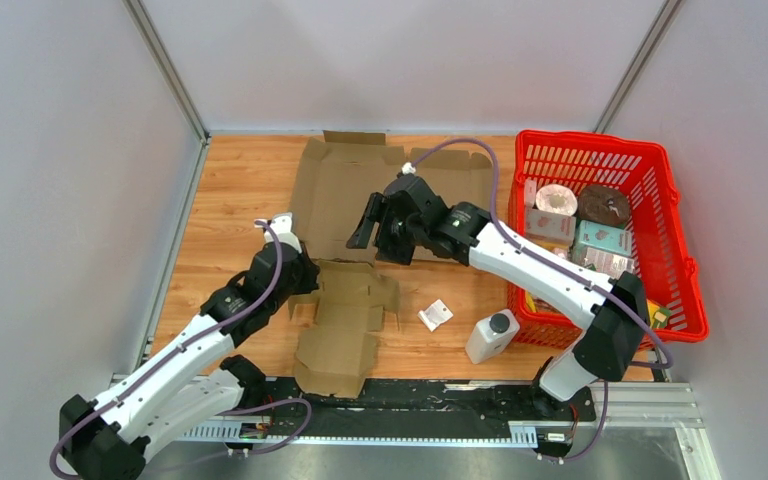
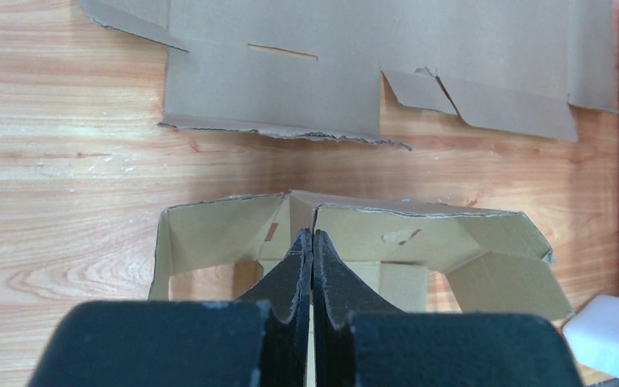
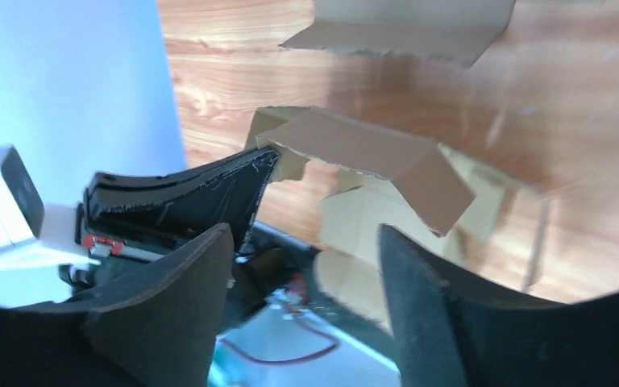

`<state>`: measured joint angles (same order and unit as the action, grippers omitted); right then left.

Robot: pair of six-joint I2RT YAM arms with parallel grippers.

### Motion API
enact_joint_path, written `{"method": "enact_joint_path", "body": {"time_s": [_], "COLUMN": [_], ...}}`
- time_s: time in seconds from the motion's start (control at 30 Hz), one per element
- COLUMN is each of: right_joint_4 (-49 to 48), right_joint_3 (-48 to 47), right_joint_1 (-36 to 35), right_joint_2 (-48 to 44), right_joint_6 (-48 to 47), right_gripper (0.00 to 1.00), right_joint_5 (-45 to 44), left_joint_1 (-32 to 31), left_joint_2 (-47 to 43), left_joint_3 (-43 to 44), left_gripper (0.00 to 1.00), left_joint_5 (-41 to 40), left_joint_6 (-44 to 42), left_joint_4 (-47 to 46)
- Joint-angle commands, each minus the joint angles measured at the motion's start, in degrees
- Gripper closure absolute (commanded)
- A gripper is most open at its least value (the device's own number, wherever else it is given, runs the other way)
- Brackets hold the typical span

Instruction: Fold the paper box

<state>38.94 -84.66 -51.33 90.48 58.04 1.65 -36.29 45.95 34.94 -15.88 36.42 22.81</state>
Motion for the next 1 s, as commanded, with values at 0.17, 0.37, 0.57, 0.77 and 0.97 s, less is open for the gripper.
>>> {"method": "enact_joint_path", "body": {"time_s": [0.17,0.37,0.57,0.77,0.97], "right_joint_4": [-9.7,-8.3,-6.9,-5.4,-5.9], "right_joint_3": [5.4,4.9,2.8,0.7,-0.4], "right_joint_1": [-4.2,-5.7,-5.8,-5.8,-6.0], "right_joint_2": [2.7,5.6,8.0,9.4,11.7], "right_joint_6": [35.5,42.8,44.7,45.1,45.6], "right_gripper": [0.32,0.33,0.41,0.46,0.57], "right_joint_5": [-4.3,-6.1,-9.5,-12.6,-12.2], "left_joint_1": [-0.1,-0.1,-0.4,-1.0,-1.2], "left_joint_2": [-6.4,-8.4,-10.4,-12.4,-14.1], "left_joint_3": [-2.9,-5.1,-7.8,-8.7,-9.8], "left_gripper": [0.98,0.98,0.98,0.97,0.97], "left_joint_5": [-4.1,-5.0,-5.0,-5.6,-5.7], "left_joint_6": [2.1,2.8,3.7,3.7,3.7], "left_joint_4": [-4.4,-5.7,-7.5,-7.6,-7.7]}}
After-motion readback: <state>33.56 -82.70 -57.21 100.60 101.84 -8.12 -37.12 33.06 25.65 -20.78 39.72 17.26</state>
